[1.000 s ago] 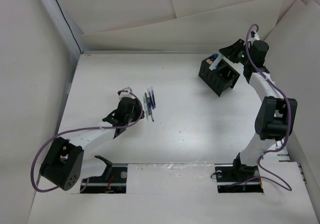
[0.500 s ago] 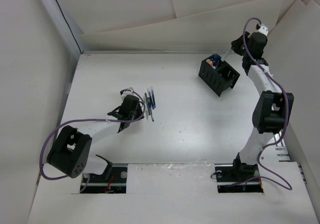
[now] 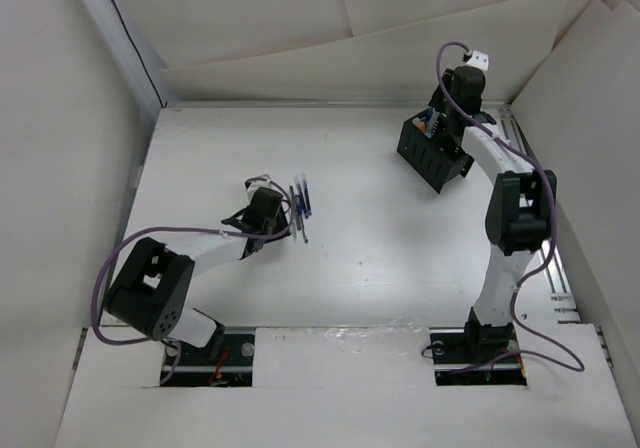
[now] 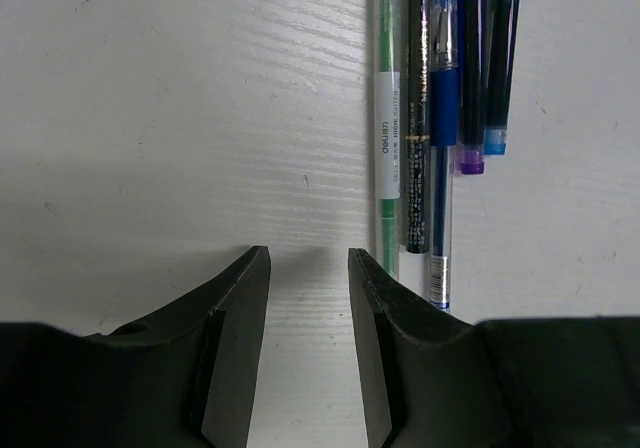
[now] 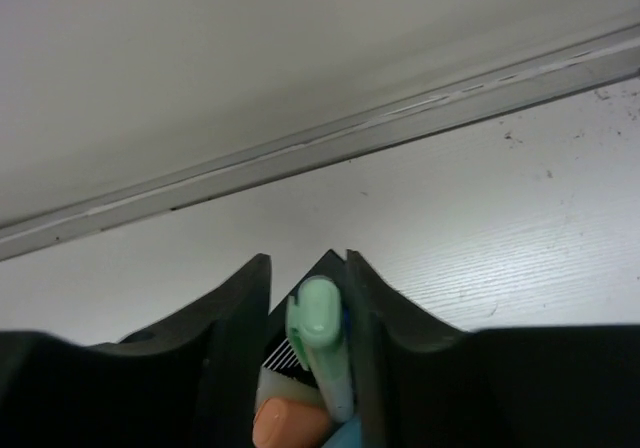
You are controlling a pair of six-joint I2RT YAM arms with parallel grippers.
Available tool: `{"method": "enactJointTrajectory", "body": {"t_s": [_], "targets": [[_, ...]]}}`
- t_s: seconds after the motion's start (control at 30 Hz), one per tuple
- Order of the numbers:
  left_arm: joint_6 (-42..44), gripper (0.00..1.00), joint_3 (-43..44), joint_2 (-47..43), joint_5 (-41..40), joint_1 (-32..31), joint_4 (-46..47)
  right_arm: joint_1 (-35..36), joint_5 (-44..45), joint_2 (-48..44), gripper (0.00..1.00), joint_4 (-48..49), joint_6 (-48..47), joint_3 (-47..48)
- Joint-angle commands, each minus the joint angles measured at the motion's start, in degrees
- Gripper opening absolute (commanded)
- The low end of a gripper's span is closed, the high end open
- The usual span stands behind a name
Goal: Sort the stationery into containers
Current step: Place the stationery in the storage box.
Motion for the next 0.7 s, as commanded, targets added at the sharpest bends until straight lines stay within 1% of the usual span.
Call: {"method": "enactJointTrajectory", "body": {"t_s": [0.0, 0.1, 0.13, 0.2, 0.37, 0.6, 0.67], "targets": [[0.8, 0.34, 2.5, 0.0, 0.5, -0.1, 1.8, 1.8, 4.5, -1.9, 0.44, 0.7, -1.5, -0.2], [0.8, 0.34, 3.1, 0.5, 1.0, -0.1, 1.8, 2.3, 5.2, -3.0, 0.57, 0.7, -1.5, -1.7], [0.8, 0.34, 3.6, 1.1, 1.0, -0.1, 1.8, 2.3, 5.2, -3.0, 0.64, 0.7, -1.5, -1.7], [0.8, 0.34, 3.7, 1.1, 2.1, -0.1, 2.5, 2.8, 5.2, -4.2, 0.69, 0.7, -1.0, -2.4], [2.0, 0.34, 3.0, 1.7, 6.0, -0.1, 5.1, 3.9, 5.2, -8.9, 0.70, 1.4, -0.4, -5.4], [2.5, 0.34, 3.0, 3.3, 6.0, -0.1, 5.1, 4.4, 4.5, -10.9, 0.71, 1.4, 0.1, -5.9], [2.5, 0.33, 3.0, 3.9, 6.0, -0.1, 5.1, 4.9, 4.5, -11.6, 0.72, 1.4, 0.1, -6.5]]}}
